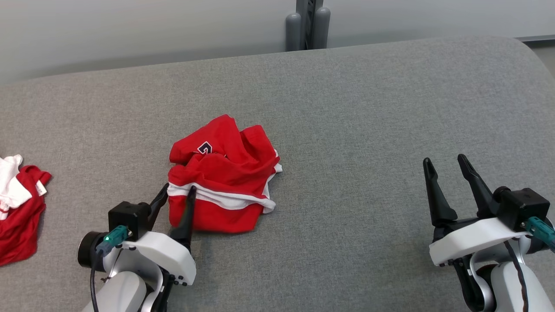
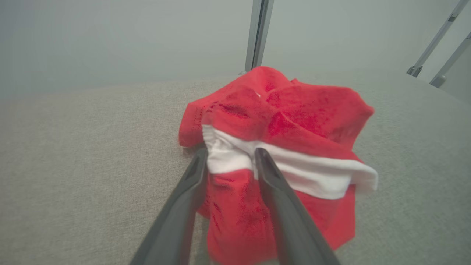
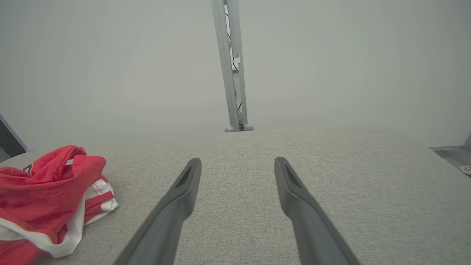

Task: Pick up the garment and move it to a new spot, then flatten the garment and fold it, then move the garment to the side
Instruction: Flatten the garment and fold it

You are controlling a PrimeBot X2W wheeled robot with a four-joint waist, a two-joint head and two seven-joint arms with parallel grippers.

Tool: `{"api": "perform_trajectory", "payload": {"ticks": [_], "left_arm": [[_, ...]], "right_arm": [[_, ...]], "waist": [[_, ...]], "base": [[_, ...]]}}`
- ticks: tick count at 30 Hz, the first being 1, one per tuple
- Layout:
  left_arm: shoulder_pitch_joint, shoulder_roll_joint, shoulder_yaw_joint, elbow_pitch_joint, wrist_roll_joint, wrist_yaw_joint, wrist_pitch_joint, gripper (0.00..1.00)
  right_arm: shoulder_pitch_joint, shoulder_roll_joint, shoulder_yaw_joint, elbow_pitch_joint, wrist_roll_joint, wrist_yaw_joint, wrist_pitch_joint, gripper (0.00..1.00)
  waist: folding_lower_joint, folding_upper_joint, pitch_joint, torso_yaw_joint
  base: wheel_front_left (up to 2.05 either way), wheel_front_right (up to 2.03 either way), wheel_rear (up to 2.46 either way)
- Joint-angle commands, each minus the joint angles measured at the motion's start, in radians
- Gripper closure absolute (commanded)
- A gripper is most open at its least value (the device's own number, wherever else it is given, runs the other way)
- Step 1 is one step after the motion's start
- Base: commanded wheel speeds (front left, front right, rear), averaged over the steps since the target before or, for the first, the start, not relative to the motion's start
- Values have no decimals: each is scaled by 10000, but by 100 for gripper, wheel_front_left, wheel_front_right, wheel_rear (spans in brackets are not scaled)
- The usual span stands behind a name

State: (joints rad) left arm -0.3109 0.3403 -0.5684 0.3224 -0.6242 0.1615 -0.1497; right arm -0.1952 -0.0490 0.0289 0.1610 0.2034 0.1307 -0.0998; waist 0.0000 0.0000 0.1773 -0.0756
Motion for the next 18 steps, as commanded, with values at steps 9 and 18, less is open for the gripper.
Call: {"api": "perform_trajectory", "payload": {"ticks": [9, 18], "left_arm": [[766, 2, 499, -500, 249, 448, -1008, 0], [1682, 332, 2114, -2453, 649, 1099, -1156, 0]], "right_arm": [[123, -39, -22, 47, 21, 1, -25, 0], [346, -40, -23, -203, -339, 1, 70, 0]], "waist": [[0, 0, -347, 111], [0, 0, -804, 464]], "base": [[0, 0, 0], [0, 0, 0]]}}
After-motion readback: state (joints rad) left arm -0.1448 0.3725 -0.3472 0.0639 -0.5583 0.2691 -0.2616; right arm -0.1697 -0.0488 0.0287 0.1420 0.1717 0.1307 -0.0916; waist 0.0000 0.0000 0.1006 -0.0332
